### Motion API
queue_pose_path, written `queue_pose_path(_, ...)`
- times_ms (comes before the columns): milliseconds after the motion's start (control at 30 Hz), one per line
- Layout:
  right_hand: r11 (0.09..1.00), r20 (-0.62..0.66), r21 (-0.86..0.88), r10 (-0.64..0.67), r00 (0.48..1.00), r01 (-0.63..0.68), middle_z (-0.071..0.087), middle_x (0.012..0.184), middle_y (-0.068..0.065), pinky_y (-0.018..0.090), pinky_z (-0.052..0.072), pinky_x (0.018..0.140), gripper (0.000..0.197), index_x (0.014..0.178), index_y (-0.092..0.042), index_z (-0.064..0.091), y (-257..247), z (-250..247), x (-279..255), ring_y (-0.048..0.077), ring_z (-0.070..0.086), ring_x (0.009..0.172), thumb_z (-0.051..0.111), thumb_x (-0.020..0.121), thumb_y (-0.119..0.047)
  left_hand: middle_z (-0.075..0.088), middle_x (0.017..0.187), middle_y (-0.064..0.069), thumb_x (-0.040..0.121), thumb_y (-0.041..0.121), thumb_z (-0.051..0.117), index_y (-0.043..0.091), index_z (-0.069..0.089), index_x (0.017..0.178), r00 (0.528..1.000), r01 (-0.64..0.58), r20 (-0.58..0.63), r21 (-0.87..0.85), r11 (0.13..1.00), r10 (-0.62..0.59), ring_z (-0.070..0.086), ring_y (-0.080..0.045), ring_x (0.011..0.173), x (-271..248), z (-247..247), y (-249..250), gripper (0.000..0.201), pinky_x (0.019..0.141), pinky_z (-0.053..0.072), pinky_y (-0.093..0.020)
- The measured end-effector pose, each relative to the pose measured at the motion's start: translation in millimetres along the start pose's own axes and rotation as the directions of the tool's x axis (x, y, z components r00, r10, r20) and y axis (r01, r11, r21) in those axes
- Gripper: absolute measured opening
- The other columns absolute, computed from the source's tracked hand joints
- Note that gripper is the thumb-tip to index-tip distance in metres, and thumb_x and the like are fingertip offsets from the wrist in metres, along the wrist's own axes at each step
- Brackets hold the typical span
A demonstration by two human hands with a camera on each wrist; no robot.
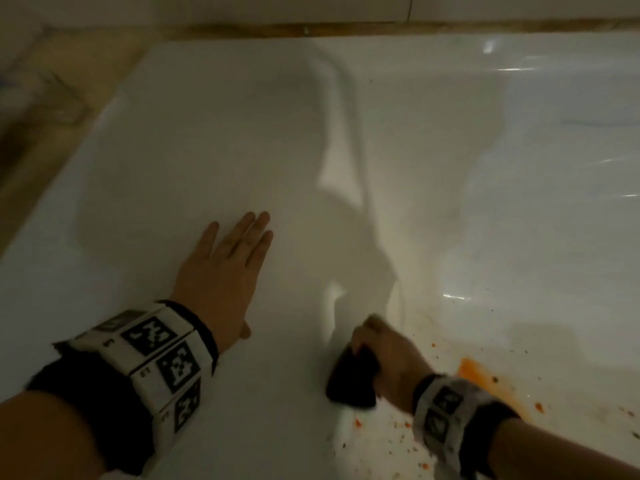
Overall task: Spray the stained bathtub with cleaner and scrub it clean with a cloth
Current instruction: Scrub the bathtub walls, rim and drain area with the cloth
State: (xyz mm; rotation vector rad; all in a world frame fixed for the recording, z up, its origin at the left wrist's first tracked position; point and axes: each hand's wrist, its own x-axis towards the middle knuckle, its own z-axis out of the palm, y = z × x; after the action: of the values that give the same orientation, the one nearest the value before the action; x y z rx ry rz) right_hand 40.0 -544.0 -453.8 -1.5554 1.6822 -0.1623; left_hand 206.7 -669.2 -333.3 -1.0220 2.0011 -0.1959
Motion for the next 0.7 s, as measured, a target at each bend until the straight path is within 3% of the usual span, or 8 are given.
queue_pose_path(33, 0.996, -0.191, 0.088, 0.018, 0.981, -0.001, 0.045, 0.113, 0.010, 0.029, 0.046, 0.084, 0.029, 0.107, -0.008, 0.056, -9.2, -19.3, 10.4, 0.025, 0.054, 0.100, 0.054, 0.079, -0.011, -0.048, 0.138, -0.010, 0.079, 0.062, 0.056, 0.006, -0.040, 0.130, 1.000, 0.025, -0.007, -0.017, 1.000, -0.025, -0.034, -0.021, 0.136, -6.9, 3.2, -4.4, 0.122, 0.114, -0.014, -0.041)
queue_pose_path(100, 0.970, -0.526, 0.228, 0.053, 0.849, 0.081, 0.047, 0.104, 0.013, 0.028, 0.043, 0.068, 0.028, 0.099, -0.004, 0.058, -34.3, -58.0, 37.1, 0.031, 0.056, 0.085, 0.053, 0.073, -0.012, -0.049, 0.137, -0.015, 0.076, 0.068, 0.053, 0.001, -0.042, 0.127, 0.994, 0.106, -0.030, -0.060, 0.993, -0.108, -0.038, -0.022, 0.130, -17.0, 8.1, -16.0, 0.127, 0.114, -0.013, -0.041)
queue_pose_path(167, 0.945, -0.638, 0.295, 0.083, 0.766, 0.143, 0.045, 0.114, 0.014, 0.022, 0.041, 0.057, 0.031, 0.112, -0.008, 0.055, -65.5, -91.0, 65.6, 0.033, 0.055, 0.085, 0.052, 0.081, -0.004, -0.049, 0.134, -0.018, 0.074, 0.070, 0.053, -0.002, -0.044, 0.125, 0.982, 0.185, -0.015, -0.095, 0.978, -0.187, -0.035, -0.026, 0.135, -23.9, 11.4, -28.6, 0.131, 0.115, -0.012, -0.042)
queue_pose_path(233, 0.925, -0.599, 0.334, 0.058, 0.799, 0.183, 0.041, 0.123, 0.006, 0.017, 0.042, 0.057, 0.044, 0.129, -0.022, 0.046, -95.4, -111.7, 93.7, 0.029, 0.053, 0.093, 0.048, 0.088, -0.005, -0.050, 0.132, -0.017, 0.071, 0.073, 0.053, -0.002, -0.046, 0.121, 0.972, 0.233, 0.011, -0.168, 0.958, -0.235, -0.030, -0.028, 0.139, -28.2, 17.7, -40.7, 0.134, 0.115, -0.012, -0.041)
queue_pose_path(300, 0.965, -0.548, 0.210, -0.017, 0.836, 0.157, 0.038, 0.128, 0.004, 0.024, 0.044, 0.074, 0.055, 0.139, -0.030, 0.034, -118.9, -116.9, 112.2, 0.026, 0.051, 0.103, 0.046, 0.090, -0.008, -0.048, 0.132, -0.015, 0.067, 0.077, 0.052, 0.003, -0.047, 0.120, 0.972, 0.231, 0.016, -0.238, 0.943, -0.234, -0.028, -0.027, 0.141, -29.0, 22.0, -48.6, 0.135, 0.115, -0.012, -0.038)
queue_pose_path(467, 0.976, -0.467, -0.195, -0.178, 0.866, 0.095, 0.025, 0.147, 0.011, 0.040, 0.044, 0.089, 0.071, 0.144, -0.029, 0.029, -136.5, -62.7, 95.4, 0.034, 0.033, 0.127, 0.054, 0.082, -0.003, -0.041, 0.144, -0.017, 0.066, 0.078, 0.053, -0.002, -0.045, 0.122, 0.975, 0.223, 0.038, -0.211, 0.952, -0.220, -0.027, -0.029, 0.141, -23.7, 23.3, -47.6, 0.138, 0.116, -0.011, -0.041)
queue_pose_path(600, 0.884, -0.500, -0.386, -0.440, 0.746, 0.263, 0.062, 0.114, 0.015, 0.032, 0.052, 0.050, 0.072, 0.120, -0.019, 0.055, -120.0, -3.5, 65.0, 0.039, 0.062, 0.093, 0.074, 0.052, -0.006, -0.041, 0.144, -0.021, 0.067, 0.072, 0.061, 0.000, -0.038, 0.135, 0.979, 0.183, 0.118, -0.151, 0.972, -0.166, -0.029, -0.032, 0.139, -27.7, 14.9, -51.7, 0.140, 0.116, -0.008, -0.043)
queue_pose_path(700, 0.779, -0.427, -0.488, -0.606, 0.671, 0.393, 0.059, 0.108, 0.007, 0.025, 0.048, 0.048, 0.041, 0.110, -0.023, 0.045, -92.3, 27.8, 45.9, 0.030, 0.062, 0.085, 0.042, 0.070, -0.013, -0.039, 0.146, -0.019, 0.069, 0.064, 0.066, 0.003, -0.033, 0.140, 0.982, 0.138, 0.147, -0.127, 0.982, -0.119, -0.026, -0.030, 0.141, -29.8, 7.7, -60.1, 0.136, 0.117, -0.004, -0.038)
